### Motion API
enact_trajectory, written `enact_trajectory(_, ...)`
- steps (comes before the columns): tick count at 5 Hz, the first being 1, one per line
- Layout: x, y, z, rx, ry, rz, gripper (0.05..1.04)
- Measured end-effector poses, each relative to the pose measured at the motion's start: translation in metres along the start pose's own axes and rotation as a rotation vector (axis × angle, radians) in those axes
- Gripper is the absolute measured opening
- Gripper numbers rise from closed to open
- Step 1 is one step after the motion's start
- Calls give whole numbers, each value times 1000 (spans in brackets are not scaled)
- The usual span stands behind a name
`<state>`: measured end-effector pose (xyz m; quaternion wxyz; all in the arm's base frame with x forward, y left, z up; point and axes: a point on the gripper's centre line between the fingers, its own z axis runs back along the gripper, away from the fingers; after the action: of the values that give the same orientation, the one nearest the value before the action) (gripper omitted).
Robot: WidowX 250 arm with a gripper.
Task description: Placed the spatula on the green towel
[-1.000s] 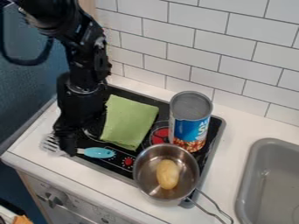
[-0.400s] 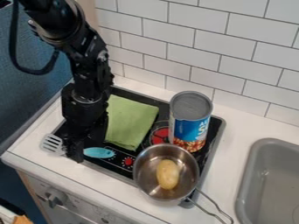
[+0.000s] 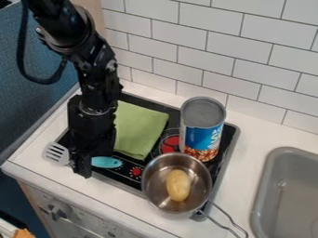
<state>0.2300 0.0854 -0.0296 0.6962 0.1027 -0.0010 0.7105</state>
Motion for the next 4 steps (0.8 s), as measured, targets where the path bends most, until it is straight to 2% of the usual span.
enact_trajectory(1, -2, -5, -7, -23, 4, 31, 953)
enact_trajectory(3, -7, -5, -11, -73, -4, 65, 379)
enact_trajectory(4, -10, 0, -11, -87, 12, 84, 324)
